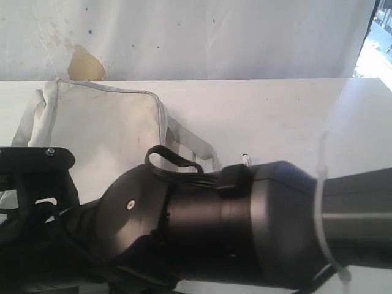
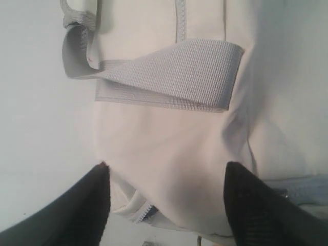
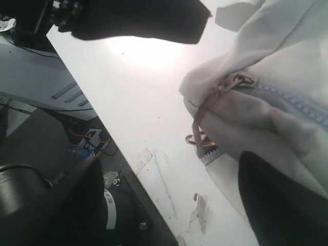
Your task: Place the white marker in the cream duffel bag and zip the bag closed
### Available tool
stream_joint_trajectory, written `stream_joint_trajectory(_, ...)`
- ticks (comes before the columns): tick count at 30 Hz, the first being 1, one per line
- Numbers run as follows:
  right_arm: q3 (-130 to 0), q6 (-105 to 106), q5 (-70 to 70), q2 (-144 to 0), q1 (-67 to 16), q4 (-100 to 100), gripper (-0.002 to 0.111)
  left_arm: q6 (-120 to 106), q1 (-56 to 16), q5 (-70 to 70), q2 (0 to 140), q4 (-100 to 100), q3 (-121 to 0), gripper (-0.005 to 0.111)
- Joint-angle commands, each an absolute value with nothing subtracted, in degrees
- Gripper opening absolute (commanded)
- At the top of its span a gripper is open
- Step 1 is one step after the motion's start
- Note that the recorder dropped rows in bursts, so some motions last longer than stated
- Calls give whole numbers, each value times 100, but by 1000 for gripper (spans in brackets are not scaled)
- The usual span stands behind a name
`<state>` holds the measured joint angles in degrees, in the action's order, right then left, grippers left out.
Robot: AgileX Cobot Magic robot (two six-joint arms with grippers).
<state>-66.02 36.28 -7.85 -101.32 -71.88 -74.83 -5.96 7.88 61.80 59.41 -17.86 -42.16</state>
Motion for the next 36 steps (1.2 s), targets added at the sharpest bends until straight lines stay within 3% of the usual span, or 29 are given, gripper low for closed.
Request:
stream_joint_trajectory(1,-6844,3556,-916,-10369,-7197,-7513,68,-551,799,6111,5960,-1611,-4272,69)
stream_joint_trajectory(13,-7073,3567,-863,-10713,-7441,-7522,68,-322,799,6103,5960,-1308,-4272,69)
stream_joint_trajectory(22,-7073,3622,261,-11013,-7441,-7496,68,-322,799,6116,5960,-1309,-4272,69)
stream_joint_trajectory(33,-7343,3622,521,-11199,-7441,-7480,68,-322,799,6105,5960,-1309,-4272,69)
stream_joint_trajectory(36,-7353,3622,684,-11338,-7441,-7480,57,-322,799,6105,5960,-1299,-4272,69)
